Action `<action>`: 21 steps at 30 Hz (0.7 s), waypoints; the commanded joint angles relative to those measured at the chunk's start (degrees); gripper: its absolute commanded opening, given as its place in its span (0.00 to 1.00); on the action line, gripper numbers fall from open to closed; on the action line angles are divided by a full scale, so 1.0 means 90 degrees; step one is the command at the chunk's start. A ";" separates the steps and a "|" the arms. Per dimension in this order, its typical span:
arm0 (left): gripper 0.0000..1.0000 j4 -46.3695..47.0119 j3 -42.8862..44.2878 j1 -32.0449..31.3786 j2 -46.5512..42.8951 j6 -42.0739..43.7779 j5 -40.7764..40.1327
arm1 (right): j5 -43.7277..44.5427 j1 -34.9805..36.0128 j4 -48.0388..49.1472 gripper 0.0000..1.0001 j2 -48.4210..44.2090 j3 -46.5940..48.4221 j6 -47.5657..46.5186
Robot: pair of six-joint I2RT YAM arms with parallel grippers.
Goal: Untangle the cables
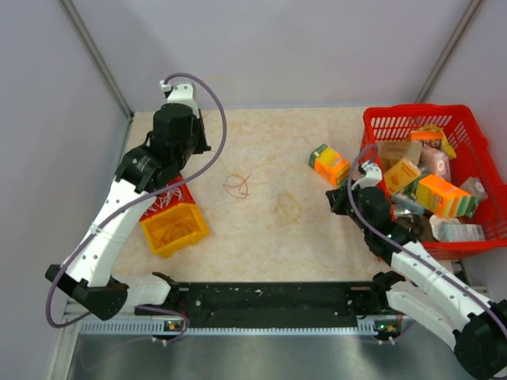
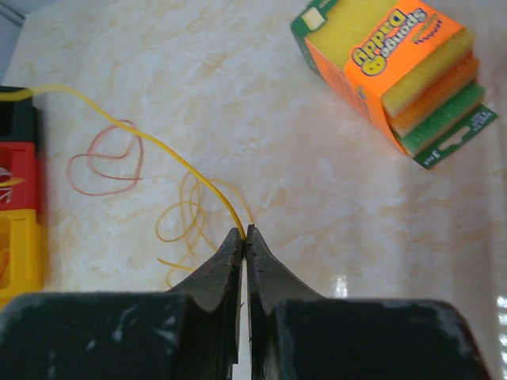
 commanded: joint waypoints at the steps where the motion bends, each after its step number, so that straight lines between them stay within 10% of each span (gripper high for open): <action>1: 0.00 0.0339 -0.0025 0.0096 -0.0046 0.0049 0.0336 | -0.1086 -0.0017 0.0680 0.00 -0.0344 -0.0006 -0.0400; 10: 0.00 0.1023 -0.0250 0.0076 0.0294 0.0186 0.3293 | -0.3773 -0.0007 0.1110 0.00 0.0357 0.1203 -0.0254; 21: 0.00 0.1472 -0.0475 -0.0051 0.0832 -0.0634 0.3775 | -0.5668 0.0949 0.0515 0.00 0.1521 0.2670 -0.0917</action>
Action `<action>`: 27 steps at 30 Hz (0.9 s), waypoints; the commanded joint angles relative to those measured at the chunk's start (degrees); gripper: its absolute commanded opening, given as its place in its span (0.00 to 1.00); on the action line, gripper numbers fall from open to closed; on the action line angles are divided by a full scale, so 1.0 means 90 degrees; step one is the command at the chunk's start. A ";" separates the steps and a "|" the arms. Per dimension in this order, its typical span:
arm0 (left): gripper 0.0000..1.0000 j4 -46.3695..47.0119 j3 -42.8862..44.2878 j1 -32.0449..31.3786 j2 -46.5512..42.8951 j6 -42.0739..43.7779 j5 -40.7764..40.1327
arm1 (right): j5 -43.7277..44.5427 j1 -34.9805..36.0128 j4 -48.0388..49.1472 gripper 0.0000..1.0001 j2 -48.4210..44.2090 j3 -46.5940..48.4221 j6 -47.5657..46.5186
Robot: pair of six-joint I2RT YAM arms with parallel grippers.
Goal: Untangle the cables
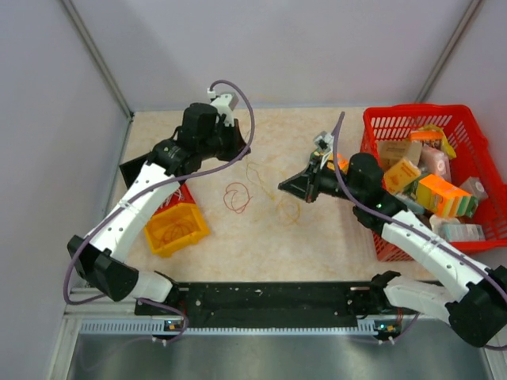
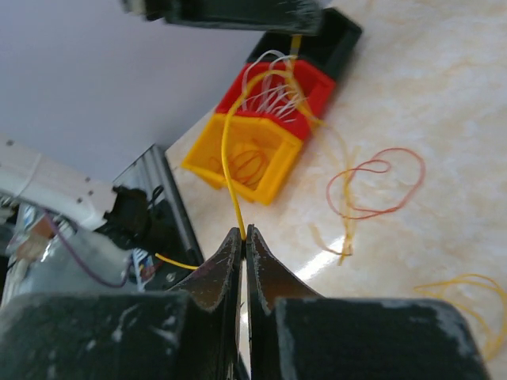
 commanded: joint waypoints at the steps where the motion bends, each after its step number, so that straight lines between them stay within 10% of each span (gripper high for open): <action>1: 0.00 0.0674 -0.0006 -0.0031 -0.0010 -0.0365 0.0256 | -0.1144 0.0559 -0.0243 0.00 0.0112 0.0373 -0.0561; 9: 0.00 -0.0458 0.0394 0.0183 0.0370 -0.0461 -0.2456 | -0.0728 0.0647 -0.0719 0.00 -0.1721 -0.0681 -0.0571; 15: 0.00 -0.0118 -0.0220 0.1208 -0.0253 -0.1000 -0.2977 | 0.3848 0.0657 -0.2751 0.00 -0.3898 -0.1179 -0.0192; 18: 0.00 -0.0137 -0.0172 0.1599 -0.0595 -0.0903 -0.3396 | 0.4567 0.0638 -0.2968 0.00 -0.4711 -0.1424 -0.0141; 27: 0.00 -0.0021 0.0112 0.2097 -0.0674 -0.0414 -0.3855 | 0.3796 0.0647 -0.2187 0.00 -0.2860 -0.1152 -0.0151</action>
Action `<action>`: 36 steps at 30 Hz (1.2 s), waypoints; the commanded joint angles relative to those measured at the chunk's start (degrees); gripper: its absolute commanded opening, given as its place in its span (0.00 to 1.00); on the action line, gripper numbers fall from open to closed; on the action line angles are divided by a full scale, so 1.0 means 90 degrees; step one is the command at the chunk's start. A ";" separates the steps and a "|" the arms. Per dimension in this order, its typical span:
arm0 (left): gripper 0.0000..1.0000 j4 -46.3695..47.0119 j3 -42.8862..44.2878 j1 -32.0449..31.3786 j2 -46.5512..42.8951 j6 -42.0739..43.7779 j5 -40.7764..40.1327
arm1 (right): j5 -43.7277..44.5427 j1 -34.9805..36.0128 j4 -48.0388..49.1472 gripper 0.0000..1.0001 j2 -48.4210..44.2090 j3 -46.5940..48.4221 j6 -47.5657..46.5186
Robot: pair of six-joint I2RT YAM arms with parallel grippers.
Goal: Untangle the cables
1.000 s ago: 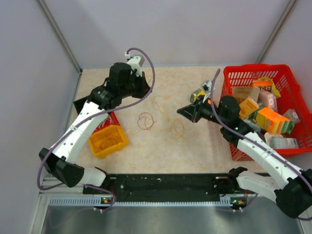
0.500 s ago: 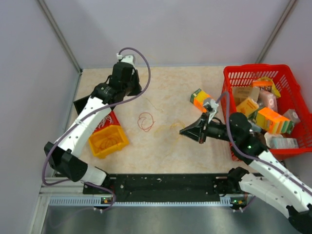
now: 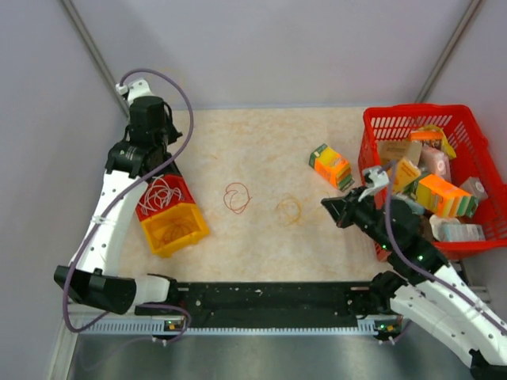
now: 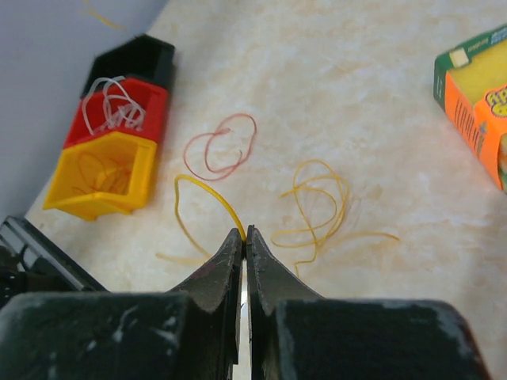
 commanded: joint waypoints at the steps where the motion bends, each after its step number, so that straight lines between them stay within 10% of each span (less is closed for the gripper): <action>1: 0.00 0.0533 0.0075 0.0339 -0.0069 0.0293 -0.0574 | 0.0102 0.0038 0.0382 0.00 0.1064 0.0250 -0.0022; 19: 0.00 0.2175 -0.0735 0.1668 0.1727 -0.0284 -0.3173 | -0.0306 -0.0459 0.0715 0.00 0.1399 0.0066 0.0026; 27: 0.00 0.1581 -0.2034 0.1678 0.1483 -0.1774 -0.2228 | -0.0591 -0.0802 0.0724 0.00 0.1291 0.0016 0.0026; 36: 0.00 -0.0216 -0.0903 0.2458 0.2810 -0.2900 -0.0129 | -0.0747 -0.0802 0.0734 0.00 0.1203 -0.0003 0.0163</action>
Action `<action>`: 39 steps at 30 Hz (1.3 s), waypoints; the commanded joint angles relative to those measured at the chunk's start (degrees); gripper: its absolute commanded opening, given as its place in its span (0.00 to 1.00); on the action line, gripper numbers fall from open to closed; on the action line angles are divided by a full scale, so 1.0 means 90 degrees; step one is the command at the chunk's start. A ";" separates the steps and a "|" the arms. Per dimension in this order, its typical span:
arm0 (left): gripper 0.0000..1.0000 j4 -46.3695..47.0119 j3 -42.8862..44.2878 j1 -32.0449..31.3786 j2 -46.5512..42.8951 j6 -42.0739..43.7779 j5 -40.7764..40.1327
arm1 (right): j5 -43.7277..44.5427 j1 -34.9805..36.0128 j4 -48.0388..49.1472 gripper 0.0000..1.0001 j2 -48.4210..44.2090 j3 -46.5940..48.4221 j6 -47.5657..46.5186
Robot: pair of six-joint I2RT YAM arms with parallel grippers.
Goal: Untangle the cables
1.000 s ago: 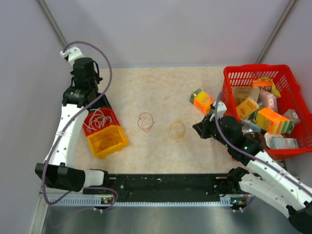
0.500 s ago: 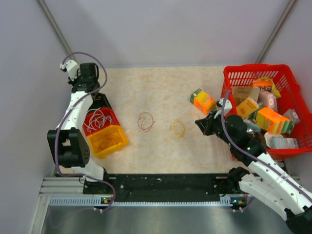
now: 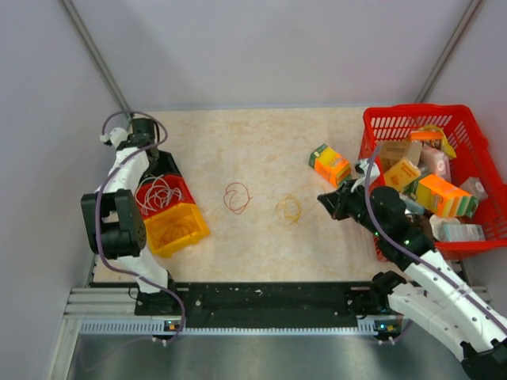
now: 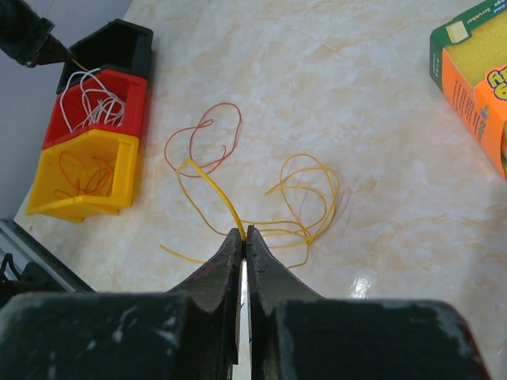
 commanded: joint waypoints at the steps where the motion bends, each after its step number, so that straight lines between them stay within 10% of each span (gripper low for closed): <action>1: 0.00 -0.0700 0.0528 0.0511 0.0594 -0.0557 0.1441 | -0.0109 -0.0088 0.0304 0.00 -0.0181 -0.0032 0.0124; 14: 0.00 -0.0202 0.0489 0.0980 0.1102 -0.0888 0.4390 | -0.0089 -0.0088 0.0363 0.00 -0.0162 -0.0120 0.0192; 21: 0.01 -0.0085 0.0265 0.1195 0.0898 -0.1201 0.4471 | -0.0089 -0.0088 0.0363 0.00 -0.0142 -0.0130 0.0173; 32: 0.63 -0.0173 0.0304 0.1244 -0.0059 -0.0791 0.4627 | -0.0294 -0.0088 0.0441 0.00 -0.0064 -0.0130 0.0192; 39: 0.66 -0.0377 0.0489 0.1244 -0.0664 -0.0333 0.5135 | -0.0314 -0.0088 0.0451 0.00 -0.0064 -0.0140 0.0222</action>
